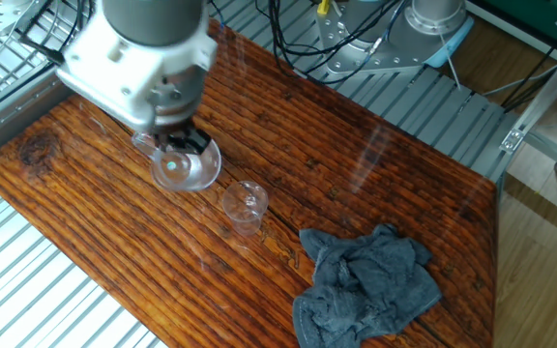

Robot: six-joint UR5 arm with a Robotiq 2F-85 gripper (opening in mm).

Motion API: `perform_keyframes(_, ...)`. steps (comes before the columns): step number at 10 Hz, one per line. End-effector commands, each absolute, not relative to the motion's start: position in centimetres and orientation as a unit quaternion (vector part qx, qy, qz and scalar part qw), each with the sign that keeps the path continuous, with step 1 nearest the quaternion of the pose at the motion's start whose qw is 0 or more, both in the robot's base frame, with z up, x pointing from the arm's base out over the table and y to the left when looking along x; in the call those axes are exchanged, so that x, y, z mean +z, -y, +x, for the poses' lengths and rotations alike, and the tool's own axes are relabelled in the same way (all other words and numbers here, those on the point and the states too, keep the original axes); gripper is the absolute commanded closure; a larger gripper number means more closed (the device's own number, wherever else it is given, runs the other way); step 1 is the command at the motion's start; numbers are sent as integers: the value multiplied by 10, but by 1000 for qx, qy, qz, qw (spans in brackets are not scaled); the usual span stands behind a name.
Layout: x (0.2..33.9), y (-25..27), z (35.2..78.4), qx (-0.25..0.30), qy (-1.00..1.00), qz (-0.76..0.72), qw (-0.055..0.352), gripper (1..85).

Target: Pour the water from one cup into another empty cup

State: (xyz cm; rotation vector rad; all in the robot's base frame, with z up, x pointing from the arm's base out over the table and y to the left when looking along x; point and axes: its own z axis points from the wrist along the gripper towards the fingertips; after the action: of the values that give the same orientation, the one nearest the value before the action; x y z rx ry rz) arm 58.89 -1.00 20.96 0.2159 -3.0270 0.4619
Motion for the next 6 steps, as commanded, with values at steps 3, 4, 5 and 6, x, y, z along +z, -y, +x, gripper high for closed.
perform_keyframes(3, 214, 21, 580, 194, 977, 76, 53, 847)
perform_keyframes(4, 214, 23, 581, 196, 975, 87, 55, 847)
perform_keyframes(5, 217, 31, 581, 212, 971, 93, 56, 847)
perform_keyframes(6, 219, 34, 579, 218, 970, 88, 61, 847)
